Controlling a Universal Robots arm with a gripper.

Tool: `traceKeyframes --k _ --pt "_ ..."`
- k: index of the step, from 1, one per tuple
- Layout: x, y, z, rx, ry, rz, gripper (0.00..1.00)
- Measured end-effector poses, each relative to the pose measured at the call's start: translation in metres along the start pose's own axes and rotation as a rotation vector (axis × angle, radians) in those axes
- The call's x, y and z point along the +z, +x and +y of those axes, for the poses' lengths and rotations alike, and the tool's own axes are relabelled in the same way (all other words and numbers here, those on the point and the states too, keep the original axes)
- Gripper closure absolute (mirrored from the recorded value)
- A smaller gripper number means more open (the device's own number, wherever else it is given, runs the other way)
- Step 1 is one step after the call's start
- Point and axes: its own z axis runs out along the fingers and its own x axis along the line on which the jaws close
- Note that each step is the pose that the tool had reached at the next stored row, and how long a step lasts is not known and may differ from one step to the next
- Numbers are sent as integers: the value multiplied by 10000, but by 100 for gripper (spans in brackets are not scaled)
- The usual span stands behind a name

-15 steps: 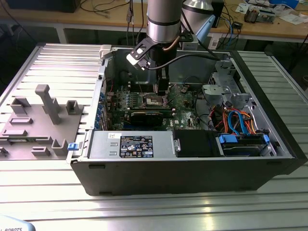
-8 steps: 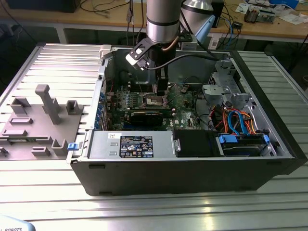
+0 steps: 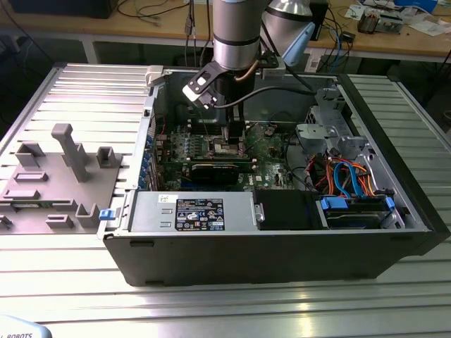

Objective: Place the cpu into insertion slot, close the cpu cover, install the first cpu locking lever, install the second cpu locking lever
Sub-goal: 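Place the cpu into insertion slot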

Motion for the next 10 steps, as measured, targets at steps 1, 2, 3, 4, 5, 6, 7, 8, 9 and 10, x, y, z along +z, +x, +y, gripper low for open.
traceKeyframes --k 1,2,3,4,5,6,7,8,9,10 --pt "2 0 0 0 0 0 46" --pt "5 0 0 0 0 0 46" --pt "8 0 0 0 0 0 46" --pt "10 0 -1 0 0 1 46" --pt "20 1 -1 0 0 0 46" --pt "25 1 -1 0 0 0 46" --pt "25 1 -1 0 0 0 46" --pt "25 1 -2 0 0 0 46" --pt "26 1 -2 2 -1 9 46" --pt "26 2 -2 2 -2 16 46"
